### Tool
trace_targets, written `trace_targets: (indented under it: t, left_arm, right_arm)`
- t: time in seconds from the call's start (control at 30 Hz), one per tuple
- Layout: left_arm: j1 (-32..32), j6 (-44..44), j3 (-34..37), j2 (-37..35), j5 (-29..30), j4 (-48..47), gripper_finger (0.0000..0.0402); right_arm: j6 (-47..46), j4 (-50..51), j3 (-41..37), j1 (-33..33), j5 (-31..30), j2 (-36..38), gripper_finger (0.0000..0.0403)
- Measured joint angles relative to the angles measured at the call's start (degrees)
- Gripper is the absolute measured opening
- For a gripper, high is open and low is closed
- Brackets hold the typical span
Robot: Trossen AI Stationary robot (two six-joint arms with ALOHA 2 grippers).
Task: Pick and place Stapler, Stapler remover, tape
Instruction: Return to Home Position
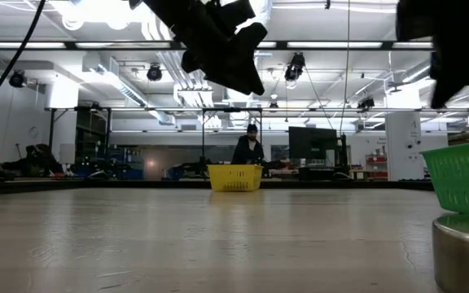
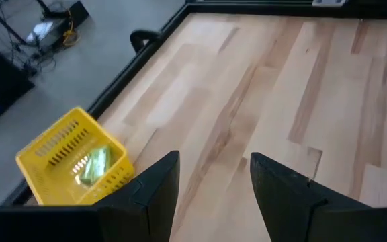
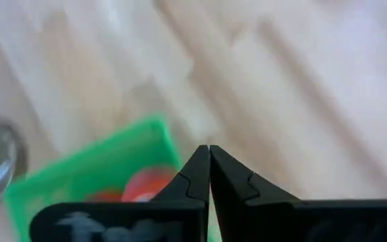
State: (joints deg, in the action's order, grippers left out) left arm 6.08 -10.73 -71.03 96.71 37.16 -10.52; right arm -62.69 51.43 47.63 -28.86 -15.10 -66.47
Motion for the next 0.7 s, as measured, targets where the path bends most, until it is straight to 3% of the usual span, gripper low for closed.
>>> trace_targets:
  t: [0.1,0.2,0.3,0.4,0.57,0.7]
  left_arm:
    - [-0.1,-0.5,0.1,0.0,-1.0,0.0,0.0181]
    - [-0.1,1.6,0.1,-0.2,-6.2,0.0,0.0151]
    - [0.0,2.0,0.2,-0.2,-11.7,0.0,0.0087]
    - [0.0,4.1,1.2,-0.3,-14.4,2.2,0.0018]
    - [0.1,6.0,7.0,-2.8,-19.9,9.3,0.0011]
    - [0.1,6.5,15.0,-7.6,-24.3,17.7,0.0004]
  right_arm:
    - [5.9,-4.8,-1.5,0.4,-6.0,1.6,0.0008]
    - [15.9,-14.2,-3.4,1.8,-7.4,4.0,0.0008]
    - [28.1,-29.3,-7.1,4.4,-7.0,5.9,0.0008]
    - [39.6,-45.4,-11.9,8.1,-0.4,7.2,0.0008]
    - [48.1,-59.0,-18.6,13.0,2.3,8.9,0.0008]
    - [52.3,-61.3,-22.0,16.6,5.4,11.6,0.0008]
